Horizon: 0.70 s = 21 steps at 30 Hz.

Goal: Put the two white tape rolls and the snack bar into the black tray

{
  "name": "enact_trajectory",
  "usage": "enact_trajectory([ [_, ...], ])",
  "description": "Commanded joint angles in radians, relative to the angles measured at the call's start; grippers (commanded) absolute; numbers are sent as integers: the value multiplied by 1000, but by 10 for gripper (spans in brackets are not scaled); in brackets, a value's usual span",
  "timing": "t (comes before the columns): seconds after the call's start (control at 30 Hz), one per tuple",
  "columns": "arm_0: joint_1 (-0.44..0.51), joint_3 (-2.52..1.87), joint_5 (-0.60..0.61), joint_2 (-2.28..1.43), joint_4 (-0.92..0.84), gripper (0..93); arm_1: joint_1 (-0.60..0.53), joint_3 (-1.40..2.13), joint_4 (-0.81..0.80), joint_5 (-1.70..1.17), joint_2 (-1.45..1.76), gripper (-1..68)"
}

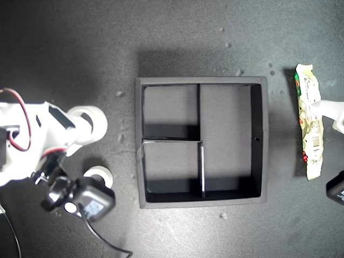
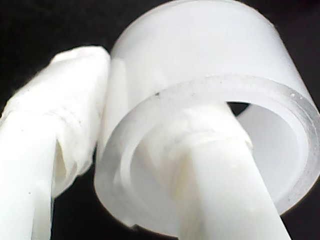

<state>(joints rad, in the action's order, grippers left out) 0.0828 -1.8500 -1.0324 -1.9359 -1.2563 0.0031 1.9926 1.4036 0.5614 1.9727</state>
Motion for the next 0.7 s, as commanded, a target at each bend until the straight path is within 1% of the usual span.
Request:
enact_trajectory([
  [0.0, 5, 164, 28, 43, -57, 0, -46, 2, -14, -29, -8, 210],
  [0.07, 0, 249, 44, 89, -97, 0, -58, 31, -38, -11, -8, 206],
  [0.17, -9, 379, 69, 161, -147, 0, -67, 127, -161, 23, -17, 201],
  [0.23, -17, 476, 83, 221, -193, 0, -77, 153, -227, 44, -78, 198],
  [0.37, -18, 695, 103, 362, -311, 0, -75, 138, -318, 32, -219, 211],
  [0.53, -2, 877, 109, 491, -402, 0, -61, 140, -399, -11, -321, 218],
  [0.6, 2, 920, 112, 528, -423, 0, -49, 167, -446, -20, -336, 211],
  [0.67, 5, 965, 115, 561, -445, 0, -40, 178, -472, -29, -337, 185],
])
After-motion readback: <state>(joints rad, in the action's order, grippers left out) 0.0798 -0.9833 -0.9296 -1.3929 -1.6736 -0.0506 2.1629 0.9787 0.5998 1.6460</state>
